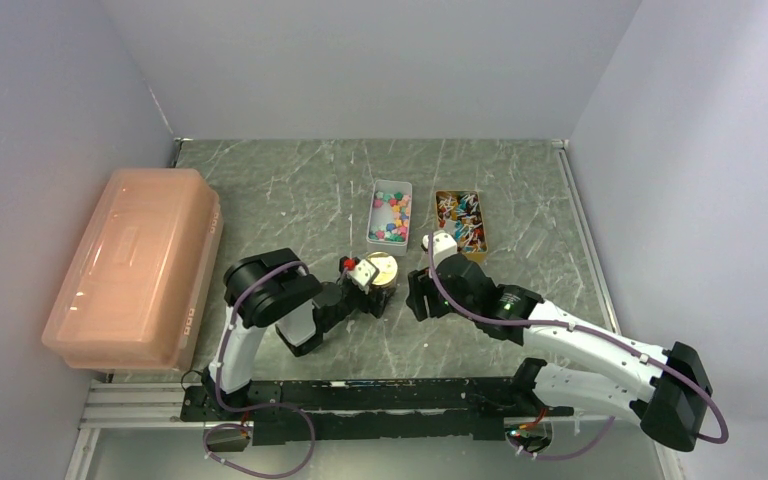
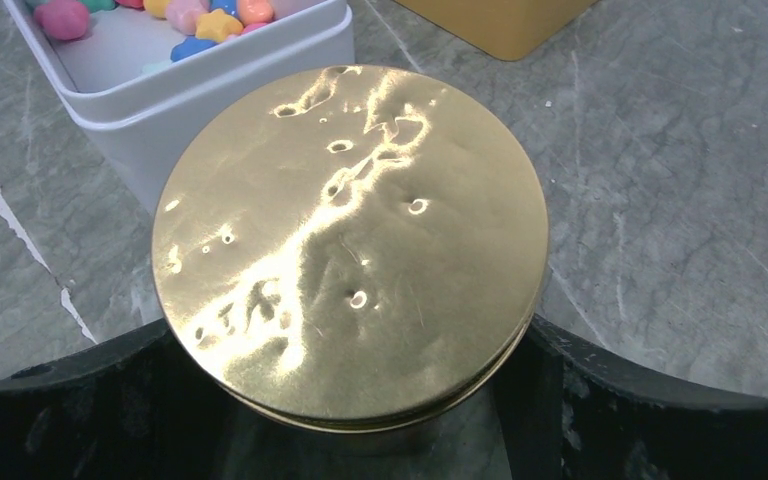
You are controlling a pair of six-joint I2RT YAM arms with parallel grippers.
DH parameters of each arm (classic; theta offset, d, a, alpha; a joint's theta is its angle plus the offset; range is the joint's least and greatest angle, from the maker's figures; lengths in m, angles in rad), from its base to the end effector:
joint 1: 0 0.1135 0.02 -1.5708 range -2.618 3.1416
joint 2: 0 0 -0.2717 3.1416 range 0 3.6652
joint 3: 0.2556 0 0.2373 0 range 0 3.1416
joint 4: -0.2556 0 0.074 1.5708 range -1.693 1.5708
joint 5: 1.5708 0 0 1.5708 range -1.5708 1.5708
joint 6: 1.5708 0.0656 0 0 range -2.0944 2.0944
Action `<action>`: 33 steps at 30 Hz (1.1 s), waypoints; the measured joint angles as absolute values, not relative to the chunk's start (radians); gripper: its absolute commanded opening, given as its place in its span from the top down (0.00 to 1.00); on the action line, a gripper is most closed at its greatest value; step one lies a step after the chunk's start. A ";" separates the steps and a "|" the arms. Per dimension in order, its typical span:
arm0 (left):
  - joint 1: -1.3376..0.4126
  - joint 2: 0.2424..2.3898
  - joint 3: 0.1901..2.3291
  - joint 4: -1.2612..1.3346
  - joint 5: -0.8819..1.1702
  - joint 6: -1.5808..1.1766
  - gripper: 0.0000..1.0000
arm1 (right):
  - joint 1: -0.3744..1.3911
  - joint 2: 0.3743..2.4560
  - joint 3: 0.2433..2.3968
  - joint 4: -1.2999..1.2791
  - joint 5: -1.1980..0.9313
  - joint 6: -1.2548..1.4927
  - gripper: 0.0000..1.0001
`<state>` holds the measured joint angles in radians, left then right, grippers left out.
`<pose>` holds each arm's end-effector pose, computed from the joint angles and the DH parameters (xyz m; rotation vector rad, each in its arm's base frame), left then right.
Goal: Pack the candies
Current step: Move the packing bottle to the center of the board.
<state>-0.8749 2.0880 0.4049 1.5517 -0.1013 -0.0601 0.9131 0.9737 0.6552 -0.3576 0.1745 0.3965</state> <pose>0.2143 -0.2462 0.0965 0.6176 1.6260 -0.6078 0.1387 0.1610 0.2365 -0.4905 2.2319 0.5087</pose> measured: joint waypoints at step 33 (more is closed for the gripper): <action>-0.870 2.078 0.386 1.550 0.348 -0.020 0.55 | 0.867 1.142 0.777 -0.393 0.146 0.382 0.62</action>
<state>-0.8700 2.0781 0.3859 1.5501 0.3485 -0.0204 0.8665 1.1419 0.7769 -0.3927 0.1459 0.3817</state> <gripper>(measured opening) 0.870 0.433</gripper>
